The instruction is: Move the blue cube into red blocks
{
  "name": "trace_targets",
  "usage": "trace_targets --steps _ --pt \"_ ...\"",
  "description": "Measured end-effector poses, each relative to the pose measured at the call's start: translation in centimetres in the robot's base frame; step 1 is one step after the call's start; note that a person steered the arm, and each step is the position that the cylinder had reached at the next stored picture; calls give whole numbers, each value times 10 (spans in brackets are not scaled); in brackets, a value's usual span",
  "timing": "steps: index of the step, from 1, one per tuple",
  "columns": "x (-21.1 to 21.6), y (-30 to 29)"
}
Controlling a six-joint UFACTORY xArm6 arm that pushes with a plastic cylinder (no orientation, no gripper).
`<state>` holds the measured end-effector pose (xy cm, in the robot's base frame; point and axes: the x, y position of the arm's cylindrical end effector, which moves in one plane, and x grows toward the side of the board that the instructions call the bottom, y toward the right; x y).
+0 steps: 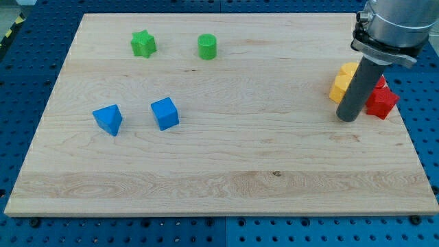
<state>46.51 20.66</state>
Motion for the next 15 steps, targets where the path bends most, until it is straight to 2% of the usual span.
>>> trace_targets --steps 2,4,7,10,11,12,13,14,15 --pt "-29 0" --pt "-21 -11" --pt "-31 -245" --pt "-21 -348" --pt "-1 -359" --pt "34 -341" --pt "38 -282" --pt "6 -218" --pt "-10 -219"
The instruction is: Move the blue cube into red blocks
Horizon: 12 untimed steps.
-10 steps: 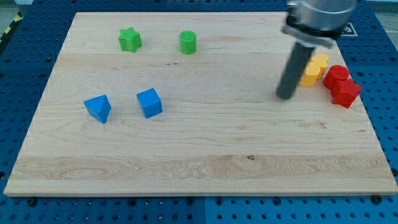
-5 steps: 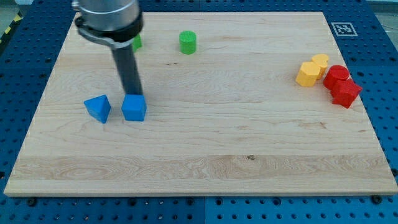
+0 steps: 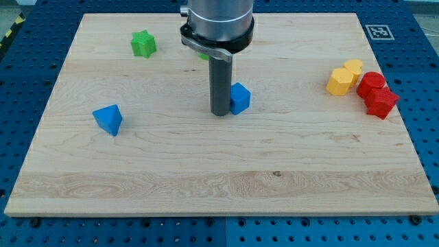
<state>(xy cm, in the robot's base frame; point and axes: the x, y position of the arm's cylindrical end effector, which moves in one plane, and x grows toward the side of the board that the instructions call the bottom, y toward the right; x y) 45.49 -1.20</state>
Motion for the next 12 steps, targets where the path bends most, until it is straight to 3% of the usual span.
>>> trace_targets --steps 1,2,5,7,8,10,11,12 --pt "3 -52" --pt "-15 -65" --pt "-27 139" --pt "-15 78" --pt "4 81" --pt "17 177" --pt "22 193" --pt "57 198"
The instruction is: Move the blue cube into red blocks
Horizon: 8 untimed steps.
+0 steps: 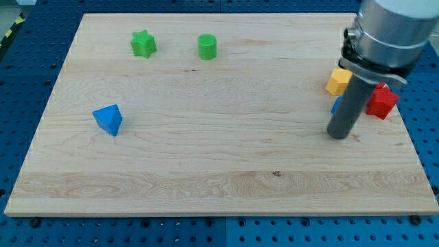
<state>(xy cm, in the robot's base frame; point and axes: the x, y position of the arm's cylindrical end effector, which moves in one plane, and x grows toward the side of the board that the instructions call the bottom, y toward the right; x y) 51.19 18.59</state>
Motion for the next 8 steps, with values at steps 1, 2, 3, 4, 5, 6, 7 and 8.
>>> trace_targets --steps 1,2,3,4,5,6,7,8 --pt "-7 33" --pt "-40 35" --pt "-43 35" --pt "-29 24" --pt "-34 -13" --pt "-59 -14" --pt "-65 12" --pt "-65 28"
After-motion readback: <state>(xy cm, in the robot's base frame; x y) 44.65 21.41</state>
